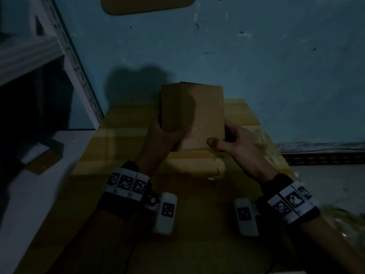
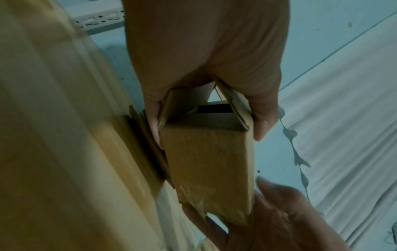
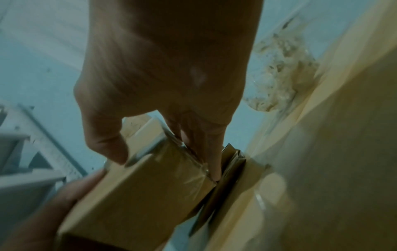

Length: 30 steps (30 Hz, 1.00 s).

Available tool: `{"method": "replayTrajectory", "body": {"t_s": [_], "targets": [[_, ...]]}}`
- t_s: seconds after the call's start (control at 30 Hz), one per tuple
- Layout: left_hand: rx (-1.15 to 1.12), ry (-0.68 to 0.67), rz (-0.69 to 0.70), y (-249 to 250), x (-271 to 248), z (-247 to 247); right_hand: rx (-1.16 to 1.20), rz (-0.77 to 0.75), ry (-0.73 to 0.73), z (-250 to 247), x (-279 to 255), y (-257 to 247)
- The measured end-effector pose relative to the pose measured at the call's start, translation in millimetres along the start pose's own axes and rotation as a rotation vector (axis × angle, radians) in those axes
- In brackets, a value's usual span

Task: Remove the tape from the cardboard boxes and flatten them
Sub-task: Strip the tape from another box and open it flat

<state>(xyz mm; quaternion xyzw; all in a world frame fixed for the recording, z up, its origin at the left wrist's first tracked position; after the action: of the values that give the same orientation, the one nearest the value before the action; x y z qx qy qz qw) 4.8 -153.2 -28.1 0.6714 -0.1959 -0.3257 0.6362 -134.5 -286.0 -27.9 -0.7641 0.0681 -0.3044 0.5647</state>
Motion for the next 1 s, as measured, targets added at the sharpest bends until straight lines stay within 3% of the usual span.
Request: {"method": "replayTrajectory", "body": {"t_s": [0.47,0.7,0.87,1.0], "targets": [[0.032,-0.006,0.119,8.1,-5.4,6.7,0.035,-0.099,-0.015,-4.5,2.0,-0.9],[0.044,-0.043,0.149,8.5,-7.6,13.8,0.070,-0.067,-0.022,-1.8,0.5,1.8],[0.026,-0.016,0.124,6.8,-4.9,10.2,0.057,-0.088,0.002,-4.0,0.5,-2.7],[-0.014,0.022,0.086,6.4,-4.7,1.7,0.178,-0.059,-0.030,-2.6,1.9,-2.9]]}}
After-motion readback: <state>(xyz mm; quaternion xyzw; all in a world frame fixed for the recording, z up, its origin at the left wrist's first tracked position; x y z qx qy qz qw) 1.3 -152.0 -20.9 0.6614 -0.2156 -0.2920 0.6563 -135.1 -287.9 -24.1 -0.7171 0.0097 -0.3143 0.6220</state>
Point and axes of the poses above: each hand's wrist, its own x-axis towards the middle knuckle, its own z-axis out of the palm, y = z × x, the point moved 10 cm from there along x, towards the middle knuckle, and after that the axes turned 12 degrees about -z, right-handed, at the moved point
